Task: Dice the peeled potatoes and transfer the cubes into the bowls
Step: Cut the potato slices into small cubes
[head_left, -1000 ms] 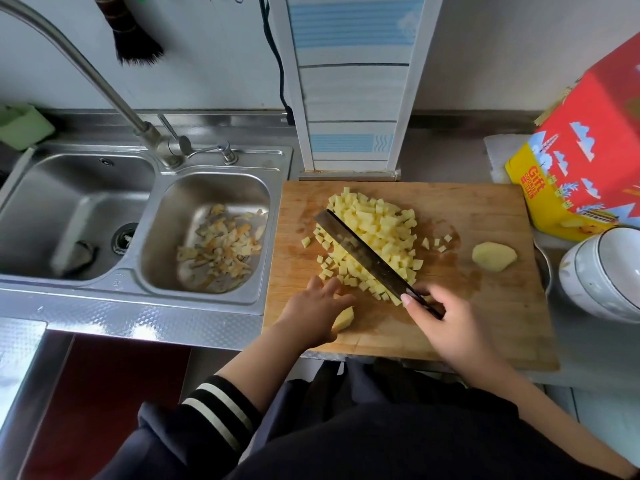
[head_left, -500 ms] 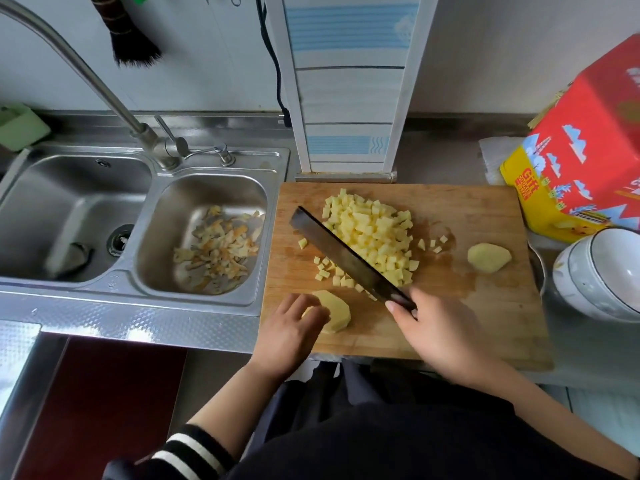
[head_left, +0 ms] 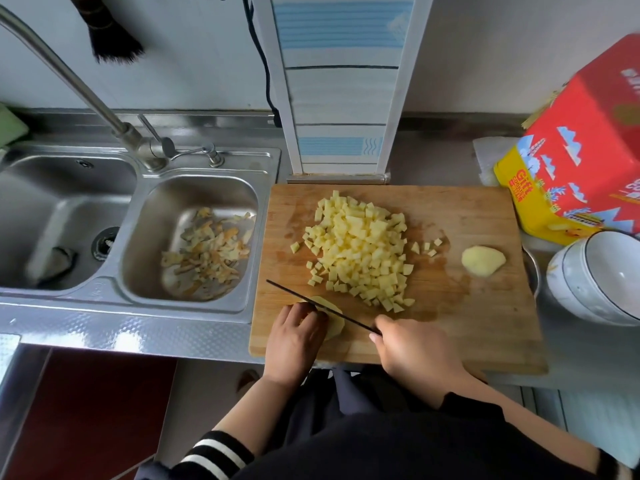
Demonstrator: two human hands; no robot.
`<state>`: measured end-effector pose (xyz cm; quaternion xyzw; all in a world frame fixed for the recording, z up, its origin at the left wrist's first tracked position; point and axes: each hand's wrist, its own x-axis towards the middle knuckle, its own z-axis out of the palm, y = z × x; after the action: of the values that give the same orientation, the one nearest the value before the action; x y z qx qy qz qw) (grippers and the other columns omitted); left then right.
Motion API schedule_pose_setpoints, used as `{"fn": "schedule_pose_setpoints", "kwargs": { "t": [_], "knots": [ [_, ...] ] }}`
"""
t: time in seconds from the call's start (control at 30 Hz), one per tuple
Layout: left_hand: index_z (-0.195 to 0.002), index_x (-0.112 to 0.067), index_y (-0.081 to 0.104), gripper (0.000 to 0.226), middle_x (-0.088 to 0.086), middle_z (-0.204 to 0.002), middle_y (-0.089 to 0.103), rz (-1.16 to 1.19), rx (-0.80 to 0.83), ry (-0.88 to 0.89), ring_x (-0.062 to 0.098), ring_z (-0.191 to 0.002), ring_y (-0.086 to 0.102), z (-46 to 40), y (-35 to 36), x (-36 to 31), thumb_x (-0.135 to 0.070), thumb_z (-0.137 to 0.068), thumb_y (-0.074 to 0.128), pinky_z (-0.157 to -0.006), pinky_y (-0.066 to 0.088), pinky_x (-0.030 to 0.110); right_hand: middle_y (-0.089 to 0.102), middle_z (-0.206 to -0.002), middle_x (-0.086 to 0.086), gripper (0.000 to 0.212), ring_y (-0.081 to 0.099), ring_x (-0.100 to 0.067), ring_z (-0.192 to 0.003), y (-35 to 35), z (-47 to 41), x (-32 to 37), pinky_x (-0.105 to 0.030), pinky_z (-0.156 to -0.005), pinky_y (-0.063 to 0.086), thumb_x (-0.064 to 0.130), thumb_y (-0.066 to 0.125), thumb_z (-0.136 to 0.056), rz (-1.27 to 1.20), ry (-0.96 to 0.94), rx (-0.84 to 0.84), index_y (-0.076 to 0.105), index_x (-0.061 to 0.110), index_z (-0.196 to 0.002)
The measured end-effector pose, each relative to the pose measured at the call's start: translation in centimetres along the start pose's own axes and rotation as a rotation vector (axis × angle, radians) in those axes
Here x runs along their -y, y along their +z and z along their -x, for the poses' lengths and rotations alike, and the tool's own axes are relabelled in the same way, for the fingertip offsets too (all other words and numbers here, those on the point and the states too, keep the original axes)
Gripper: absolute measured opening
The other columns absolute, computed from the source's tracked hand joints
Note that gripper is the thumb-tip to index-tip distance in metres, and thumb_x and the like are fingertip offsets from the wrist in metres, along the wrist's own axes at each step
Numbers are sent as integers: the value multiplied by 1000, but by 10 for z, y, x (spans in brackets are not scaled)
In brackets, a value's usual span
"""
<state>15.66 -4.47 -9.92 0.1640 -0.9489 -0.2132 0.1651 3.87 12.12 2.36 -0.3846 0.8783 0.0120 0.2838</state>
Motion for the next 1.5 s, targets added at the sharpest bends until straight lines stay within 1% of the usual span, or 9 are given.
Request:
{"fn": "schedule_pose_setpoints", "kwargs": {
  "t": [0.37, 0.57, 0.7, 0.93, 1.1, 1.2, 1.27, 1.4, 1.5],
  "knots": [
    [-99, -15, 69, 25, 2, -102, 61, 56, 109, -34, 21, -86, 48, -5, 2, 7, -33, -92, 54, -77, 40, 28, 41, -66, 5, 21, 48, -22, -63, 1, 1, -2, -30, -45, 24, 34, 32, -103, 19, -12, -24, 48, 20, -105],
    [-99, -12, 69, 28, 4, -104, 61, 74, 94, -52, 20, -88, 46, -1, 4, 7, -34, -92, 52, -78, 38, 27, 45, -68, 6, 7, 47, -21, -60, -3, -4, 1, -29, -42, 22, 23, 40, -100, 24, 7, 3, 46, 19, -100],
    [-96, -13, 65, 22, 4, -99, 59, 89, 62, -57, 20, -86, 44, -1, 6, 6, -32, -92, 54, -76, 37, 27, 57, -80, 0, 4, 46, -24, -64, -4, -11, 2, -28, -43, 20, 17, 43, -98, 16, 49, 39, 44, 19, -94],
    [-97, -13, 64, 23, 6, -100, 58, 90, 69, -45, 23, -87, 45, 3, 9, 8, -32, -95, 51, -76, 39, 32, 44, -75, 3, 12, 48, -23, -72, 12, -29, -3, -29, -51, 30, 16, 43, -99, -17, 141, 104, 55, 18, -101],
    [-112, -17, 53, 22, 2, -107, 50, 93, -37, 149, 23, -91, 47, 5, -14, -8, -33, -103, 41, -80, 41, 31, 58, -87, 0, 15, 57, -25, -81, 14, -25, -4, -30, -58, 35, 15, 43, -97, -51, 134, 79, 57, 17, -103],
    [-107, -12, 57, 24, 4, -105, 55, 123, -99, 247, 21, -92, 50, -32, -51, -37, -30, -102, 41, -80, 40, 29, 63, -94, -3, 20, 56, -26, -78, 14, -23, -4, -32, -60, 38, 6, 42, -91, -65, 138, 100, 58, 17, -97],
    [-100, -12, 63, 50, 4, -99, 60, 55, 142, 167, 23, -90, 55, -75, -68, -53, -46, -103, 26, -76, 44, 35, 65, -96, -2, 25, 59, -25, -82, 15, -22, -3, -33, -61, 40, 4, 41, -90, -55, 142, 94, 60, 17, -99],
    [-105, -11, 67, 93, 11, -104, 64, -273, 980, -102, 29, -103, 59, -135, -63, -63, -72, -88, -1, -91, 46, 41, 66, -100, -2, 25, 64, -26, -90, 16, -20, -2, -34, -62, 43, 6, 42, -92, -44, 129, 55, 61, 17, -102],
    [-129, -3, 58, 108, 18, -137, 53, -331, 1179, -195, 34, -127, 48, -144, -54, -62, -81, -80, 1, -109, 35, 45, 66, -99, -2, 20, 64, -25, -89, 17, -19, -3, -34, -62, 42, 11, 44, -96, -49, 124, 44, 61, 17, -104]
  ]
}}
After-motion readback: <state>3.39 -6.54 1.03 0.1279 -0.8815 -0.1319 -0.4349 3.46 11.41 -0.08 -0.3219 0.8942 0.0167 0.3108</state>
